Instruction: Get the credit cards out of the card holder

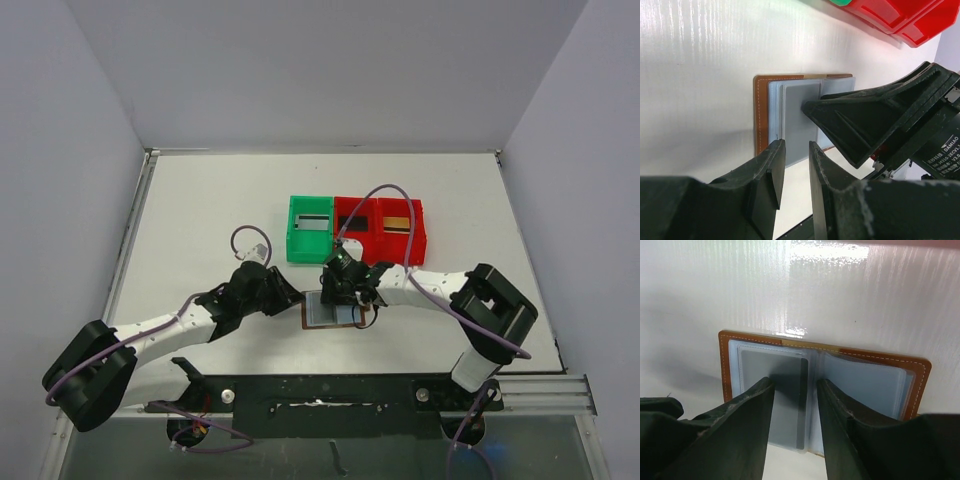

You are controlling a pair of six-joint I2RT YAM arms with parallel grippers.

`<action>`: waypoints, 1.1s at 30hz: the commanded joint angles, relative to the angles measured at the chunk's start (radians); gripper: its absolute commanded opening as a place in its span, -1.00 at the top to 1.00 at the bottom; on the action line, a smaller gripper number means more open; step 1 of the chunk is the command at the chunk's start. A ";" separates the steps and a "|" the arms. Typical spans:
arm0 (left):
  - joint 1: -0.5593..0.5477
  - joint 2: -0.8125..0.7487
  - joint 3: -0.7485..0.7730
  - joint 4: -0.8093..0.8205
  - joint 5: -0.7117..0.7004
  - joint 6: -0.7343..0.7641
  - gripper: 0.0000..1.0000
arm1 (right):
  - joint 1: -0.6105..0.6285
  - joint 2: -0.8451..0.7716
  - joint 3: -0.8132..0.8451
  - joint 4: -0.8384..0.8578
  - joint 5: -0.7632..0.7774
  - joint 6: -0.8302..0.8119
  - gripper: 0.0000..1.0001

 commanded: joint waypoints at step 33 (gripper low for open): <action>0.007 0.267 0.073 0.273 0.141 0.050 0.44 | -0.284 0.054 -0.534 0.837 -0.462 0.233 1.00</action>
